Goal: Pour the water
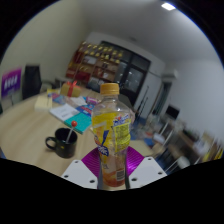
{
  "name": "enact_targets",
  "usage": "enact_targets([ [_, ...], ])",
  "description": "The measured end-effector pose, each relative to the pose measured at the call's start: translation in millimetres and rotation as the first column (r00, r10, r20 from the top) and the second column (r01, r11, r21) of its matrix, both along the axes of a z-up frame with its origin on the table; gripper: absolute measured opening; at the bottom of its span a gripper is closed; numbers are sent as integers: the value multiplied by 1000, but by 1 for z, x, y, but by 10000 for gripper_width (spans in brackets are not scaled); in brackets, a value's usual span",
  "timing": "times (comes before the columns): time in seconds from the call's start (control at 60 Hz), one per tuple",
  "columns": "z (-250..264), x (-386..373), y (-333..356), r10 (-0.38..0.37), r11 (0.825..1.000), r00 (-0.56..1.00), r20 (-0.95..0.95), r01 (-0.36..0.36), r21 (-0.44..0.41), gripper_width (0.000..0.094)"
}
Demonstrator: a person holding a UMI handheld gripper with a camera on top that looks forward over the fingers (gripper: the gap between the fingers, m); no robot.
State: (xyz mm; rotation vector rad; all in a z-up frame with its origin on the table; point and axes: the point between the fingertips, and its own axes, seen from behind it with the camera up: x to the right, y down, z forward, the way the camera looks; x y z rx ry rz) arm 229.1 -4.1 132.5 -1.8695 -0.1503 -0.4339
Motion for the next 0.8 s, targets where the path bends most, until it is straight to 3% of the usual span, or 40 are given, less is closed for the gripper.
enact_targets([
  [0.117,36,8,25,103,989,846,523,-30,-146,303],
  [0.2,31,9,58,268,952,546,794,-25,-304,302],
  [0.267,24,10,70,362,919,313,878,42,-393,302],
  [0.3,37,30,64,427,892,227,875,56,-449,304],
  [0.4,41,30,60,496,860,11,868,129,-493,307],
  [0.5,39,30,66,516,854,-123,848,148,-498,304],
  [0.533,56,38,58,538,842,-147,830,144,-520,306],
  [0.65,37,15,56,545,838,-189,817,131,-529,308],
  [0.717,49,28,59,566,825,-164,808,106,-556,305],
  [0.783,49,27,57,553,833,-94,828,54,-550,307],
  [0.8,34,11,47,532,846,-58,845,38,-531,309],
])
